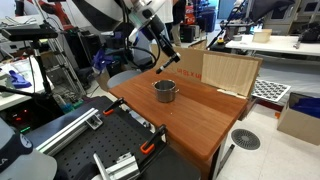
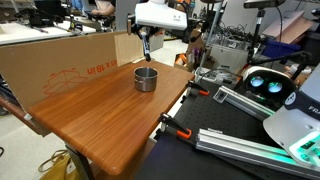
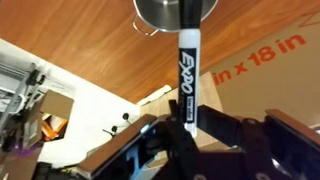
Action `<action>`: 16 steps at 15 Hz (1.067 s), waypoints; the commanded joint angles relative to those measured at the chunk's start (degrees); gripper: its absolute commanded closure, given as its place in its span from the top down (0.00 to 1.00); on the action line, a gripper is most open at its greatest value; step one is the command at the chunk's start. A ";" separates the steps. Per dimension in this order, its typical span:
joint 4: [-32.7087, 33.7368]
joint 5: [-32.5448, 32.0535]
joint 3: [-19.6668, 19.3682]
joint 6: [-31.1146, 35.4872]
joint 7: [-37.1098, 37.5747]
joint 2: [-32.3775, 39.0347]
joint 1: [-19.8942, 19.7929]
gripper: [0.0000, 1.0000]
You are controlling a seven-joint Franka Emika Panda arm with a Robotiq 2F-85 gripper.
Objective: Put the marker into the silver pot.
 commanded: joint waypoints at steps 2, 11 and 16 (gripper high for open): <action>0.49 -11.76 0.16 -2.61 13.37 1.37 1.05 0.06; 2.78 -17.36 1.85 -12.17 22.18 10.28 4.71 0.06; 4.75 -18.18 10.44 -17.09 22.84 13.87 -0.74 0.49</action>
